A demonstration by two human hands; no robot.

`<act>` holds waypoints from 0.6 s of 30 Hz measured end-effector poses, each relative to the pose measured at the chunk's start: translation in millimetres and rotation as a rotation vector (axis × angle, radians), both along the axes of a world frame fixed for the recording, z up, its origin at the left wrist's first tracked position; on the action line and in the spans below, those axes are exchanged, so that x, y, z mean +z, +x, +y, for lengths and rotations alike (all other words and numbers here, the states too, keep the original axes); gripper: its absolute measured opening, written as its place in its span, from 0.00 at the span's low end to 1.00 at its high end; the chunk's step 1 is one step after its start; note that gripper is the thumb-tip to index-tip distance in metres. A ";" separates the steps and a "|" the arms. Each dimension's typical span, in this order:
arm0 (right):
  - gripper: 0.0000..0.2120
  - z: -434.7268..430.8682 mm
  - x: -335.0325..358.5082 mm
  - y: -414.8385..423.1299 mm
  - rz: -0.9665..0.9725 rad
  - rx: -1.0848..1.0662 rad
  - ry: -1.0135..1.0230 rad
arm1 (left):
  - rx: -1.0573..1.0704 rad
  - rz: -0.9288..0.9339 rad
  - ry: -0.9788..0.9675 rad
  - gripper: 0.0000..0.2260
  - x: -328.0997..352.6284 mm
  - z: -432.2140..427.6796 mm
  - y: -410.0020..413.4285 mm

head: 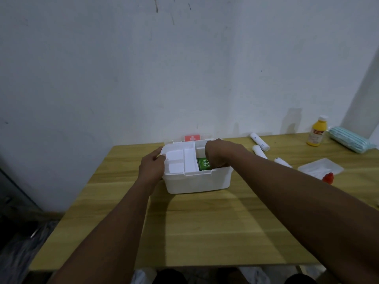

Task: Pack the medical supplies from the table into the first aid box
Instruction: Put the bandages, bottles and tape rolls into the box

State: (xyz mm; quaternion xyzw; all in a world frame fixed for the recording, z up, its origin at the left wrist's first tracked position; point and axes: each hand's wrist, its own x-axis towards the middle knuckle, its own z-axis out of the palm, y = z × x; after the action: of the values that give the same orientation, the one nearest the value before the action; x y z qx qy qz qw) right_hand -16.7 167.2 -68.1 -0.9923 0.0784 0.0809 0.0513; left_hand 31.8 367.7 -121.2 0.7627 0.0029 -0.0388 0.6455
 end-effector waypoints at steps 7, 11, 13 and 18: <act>0.13 3.5 -14.8 2.4 -0.185 -0.029 0.111 | 0.000 -0.003 0.007 0.18 -2.5 0.4 0.8; 0.14 3.2 -14.5 3.8 -0.173 -0.048 0.163 | 0.000 -0.010 0.010 0.18 -2.3 -0.4 0.2; 0.16 1.7 -12.6 3.3 -0.144 -0.054 0.181 | 0.005 -0.007 0.008 0.18 -1.9 -1.8 0.0; 0.15 -12.4 7.1 -3.6 -0.207 -0.071 0.269 | 0.003 -0.006 -0.005 0.18 -1.7 -9.0 -2.2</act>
State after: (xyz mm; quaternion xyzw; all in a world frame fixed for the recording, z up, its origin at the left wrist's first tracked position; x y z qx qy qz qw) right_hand -20.3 154.7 -60.9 -0.9761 0.0962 -0.0140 0.1942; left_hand 29.6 358.6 -122.9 0.7613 0.0021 -0.0358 0.6474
